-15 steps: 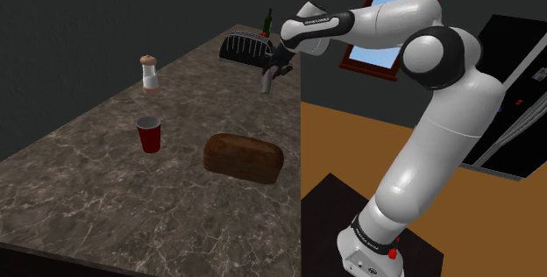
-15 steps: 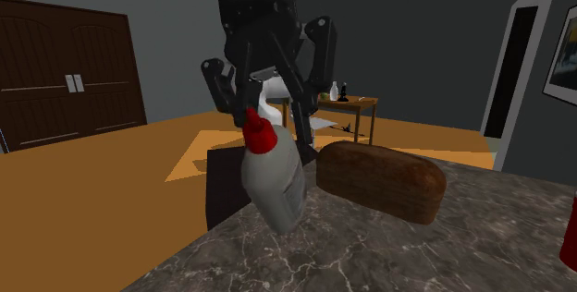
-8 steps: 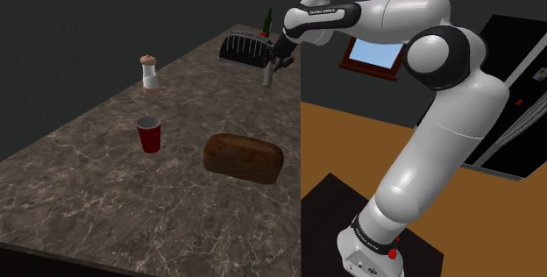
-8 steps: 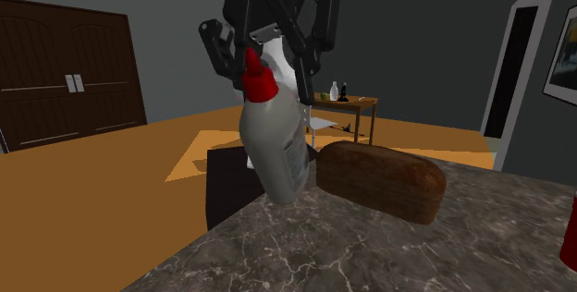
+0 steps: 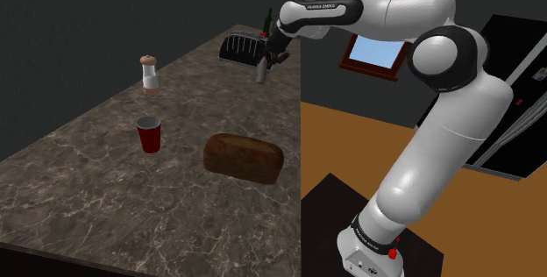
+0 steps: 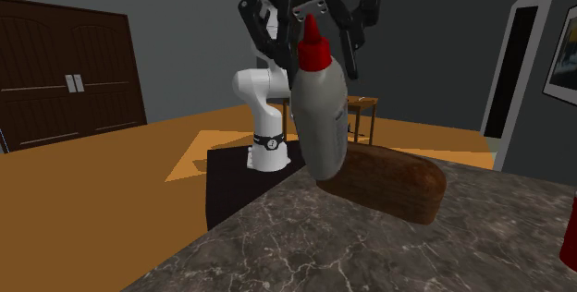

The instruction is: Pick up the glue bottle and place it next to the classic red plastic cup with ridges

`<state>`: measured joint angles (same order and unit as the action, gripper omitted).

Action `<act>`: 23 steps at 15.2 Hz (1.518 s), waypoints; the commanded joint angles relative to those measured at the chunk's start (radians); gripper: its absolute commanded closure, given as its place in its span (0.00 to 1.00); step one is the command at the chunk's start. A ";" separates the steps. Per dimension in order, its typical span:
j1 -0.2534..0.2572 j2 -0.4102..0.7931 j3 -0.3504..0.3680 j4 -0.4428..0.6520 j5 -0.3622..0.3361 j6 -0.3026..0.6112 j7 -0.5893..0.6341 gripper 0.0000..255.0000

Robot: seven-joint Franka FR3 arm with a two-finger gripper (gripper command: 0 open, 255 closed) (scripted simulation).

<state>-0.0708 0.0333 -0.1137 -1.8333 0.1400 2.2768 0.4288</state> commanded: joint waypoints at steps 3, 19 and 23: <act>0.046 -0.021 0.042 -0.018 -0.051 0.008 0.114 1.00; 0.237 0.074 0.205 0.103 -0.254 -0.022 0.562 1.00; 0.293 0.135 0.235 0.186 -0.306 -0.055 0.664 1.00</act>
<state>0.2075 0.1518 0.1138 -1.6716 -0.1522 2.2319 1.0655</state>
